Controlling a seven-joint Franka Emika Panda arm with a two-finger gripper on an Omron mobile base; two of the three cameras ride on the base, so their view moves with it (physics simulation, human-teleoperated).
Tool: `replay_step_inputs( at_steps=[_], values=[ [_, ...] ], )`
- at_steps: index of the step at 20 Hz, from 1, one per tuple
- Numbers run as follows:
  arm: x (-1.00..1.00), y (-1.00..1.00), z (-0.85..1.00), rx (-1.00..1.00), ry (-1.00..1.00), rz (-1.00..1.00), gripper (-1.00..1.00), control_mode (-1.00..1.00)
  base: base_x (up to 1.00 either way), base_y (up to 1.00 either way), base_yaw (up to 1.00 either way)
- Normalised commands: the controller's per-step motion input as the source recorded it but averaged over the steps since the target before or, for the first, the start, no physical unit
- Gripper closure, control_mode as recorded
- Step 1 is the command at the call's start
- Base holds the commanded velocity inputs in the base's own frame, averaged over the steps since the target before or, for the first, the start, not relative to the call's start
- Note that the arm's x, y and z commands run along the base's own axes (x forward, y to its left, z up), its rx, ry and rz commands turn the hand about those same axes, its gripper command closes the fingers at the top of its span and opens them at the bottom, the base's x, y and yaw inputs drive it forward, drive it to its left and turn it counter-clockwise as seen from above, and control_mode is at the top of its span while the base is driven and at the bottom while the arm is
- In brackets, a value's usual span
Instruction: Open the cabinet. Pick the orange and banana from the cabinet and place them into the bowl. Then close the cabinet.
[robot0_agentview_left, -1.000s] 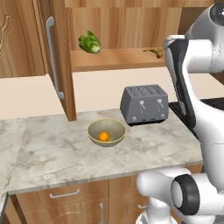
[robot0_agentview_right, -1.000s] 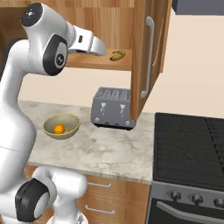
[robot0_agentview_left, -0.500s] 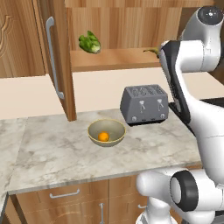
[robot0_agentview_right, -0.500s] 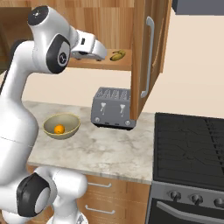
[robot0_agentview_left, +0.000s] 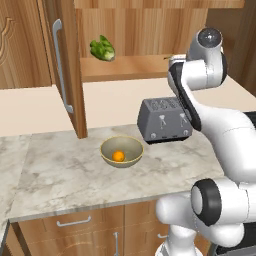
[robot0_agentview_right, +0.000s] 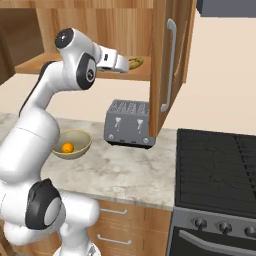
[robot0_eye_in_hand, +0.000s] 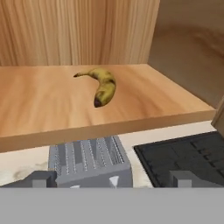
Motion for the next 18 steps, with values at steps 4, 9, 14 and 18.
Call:
replay_step_inputs(
  at_steps=[4,9,14,18],
  values=[
    [1.0,-0.01,0.32,0.04,0.1,-0.1,-1.0,-1.0,0.0,0.0,0.0],
    [0.73,-0.3,-0.03,0.01,0.02,-0.01,-1.0,-1.0,0.0,0.0,0.0],
    [0.43,-0.42,-0.28,0.0,0.0,0.03,-1.0,-1.0,0.0,0.0,0.0],
    [0.3,-0.26,-0.19,0.04,0.0,0.05,-1.0,-1.0,0.0,0.0,0.0]
  ],
)
